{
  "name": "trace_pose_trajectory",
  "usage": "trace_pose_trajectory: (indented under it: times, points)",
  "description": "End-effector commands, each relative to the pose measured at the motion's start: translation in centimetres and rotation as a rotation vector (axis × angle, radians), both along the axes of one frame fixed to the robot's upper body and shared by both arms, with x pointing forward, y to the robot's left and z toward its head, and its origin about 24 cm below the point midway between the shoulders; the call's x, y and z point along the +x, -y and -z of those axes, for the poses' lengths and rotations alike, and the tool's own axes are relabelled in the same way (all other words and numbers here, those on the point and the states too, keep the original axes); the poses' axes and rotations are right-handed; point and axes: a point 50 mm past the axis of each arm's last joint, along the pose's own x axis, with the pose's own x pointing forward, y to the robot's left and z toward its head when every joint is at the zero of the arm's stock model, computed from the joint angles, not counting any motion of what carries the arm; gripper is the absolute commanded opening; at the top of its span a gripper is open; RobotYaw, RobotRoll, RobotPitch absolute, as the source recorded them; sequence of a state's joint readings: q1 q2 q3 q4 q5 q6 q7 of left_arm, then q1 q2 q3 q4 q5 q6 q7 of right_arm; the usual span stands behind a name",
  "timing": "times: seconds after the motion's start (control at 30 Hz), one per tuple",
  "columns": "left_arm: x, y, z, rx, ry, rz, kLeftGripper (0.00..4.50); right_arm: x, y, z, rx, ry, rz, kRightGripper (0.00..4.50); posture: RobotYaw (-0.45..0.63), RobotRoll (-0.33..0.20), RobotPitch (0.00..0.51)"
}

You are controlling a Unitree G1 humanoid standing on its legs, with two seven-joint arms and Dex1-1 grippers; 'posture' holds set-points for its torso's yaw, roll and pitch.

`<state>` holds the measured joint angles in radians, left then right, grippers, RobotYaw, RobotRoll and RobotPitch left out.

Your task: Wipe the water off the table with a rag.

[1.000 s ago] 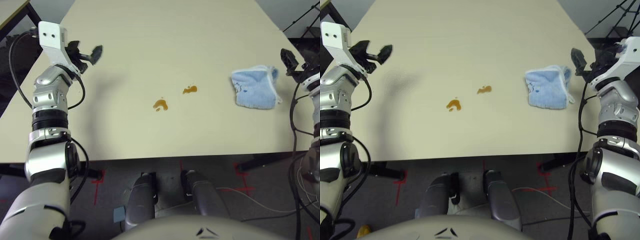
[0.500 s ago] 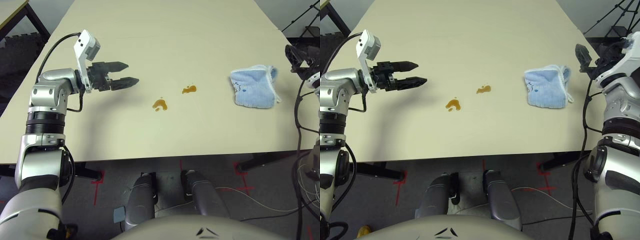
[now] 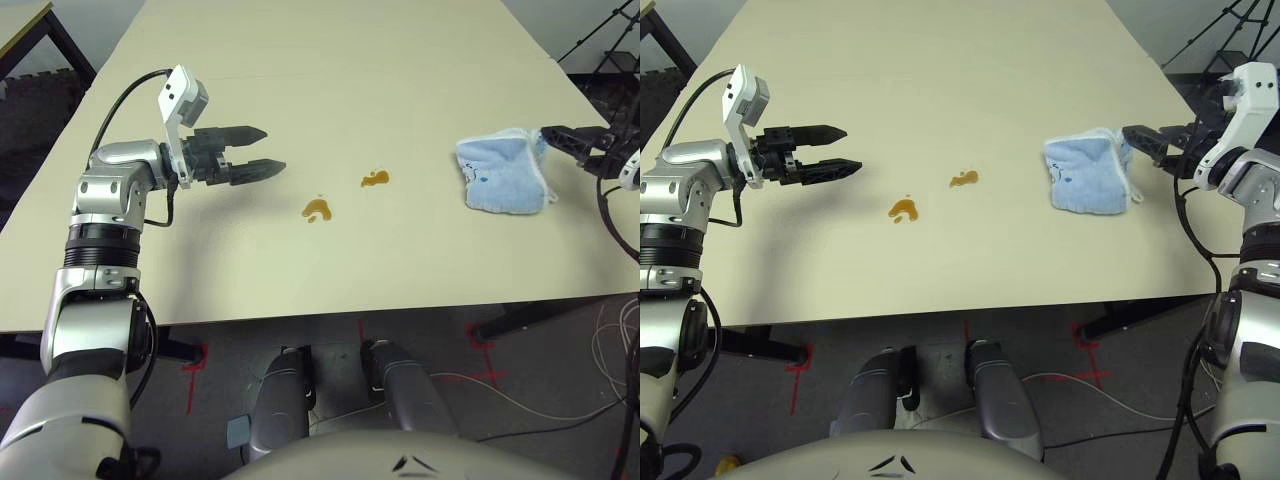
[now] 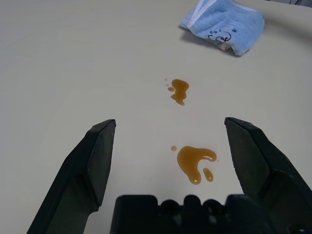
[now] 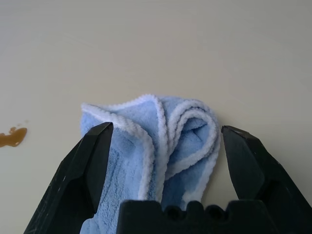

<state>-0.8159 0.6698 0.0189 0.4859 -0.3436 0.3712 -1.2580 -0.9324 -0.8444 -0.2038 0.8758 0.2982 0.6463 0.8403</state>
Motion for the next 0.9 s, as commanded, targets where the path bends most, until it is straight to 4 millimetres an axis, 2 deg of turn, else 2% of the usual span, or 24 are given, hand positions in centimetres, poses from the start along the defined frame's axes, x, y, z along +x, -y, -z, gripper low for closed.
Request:
trace_pose_trajectory:
  times: [0.03, 0.4, 0.8, 0.9]
  points:
    - [0.1, 0.2, 0.0, 0.015, 0.005, -0.001, 4.5, 0.1, 0.0, 0.9, -0.033, -0.111, 0.007, 4.45, -0.2, 0.0, 0.148]
    - [-0.1, 0.1, -0.1, 0.011, 0.011, -0.003, 4.5, 1.1, -1.1, 3.5, -0.121, -0.267, 0.027, 4.45, -0.18, 0.0, 0.151]
    - [0.0, 0.2, -0.1, 0.015, 0.016, -0.011, 4.5, 1.9, -3.1, 4.7, -0.135, -0.337, -0.024, 4.45, -0.18, 0.0, 0.153]
    - [0.0, 0.2, -0.1, 0.017, 0.016, -0.012, 4.5, 2.0, -3.2, 4.8, -0.128, -0.34, -0.016, 3.85, -0.19, 0.0, 0.154]
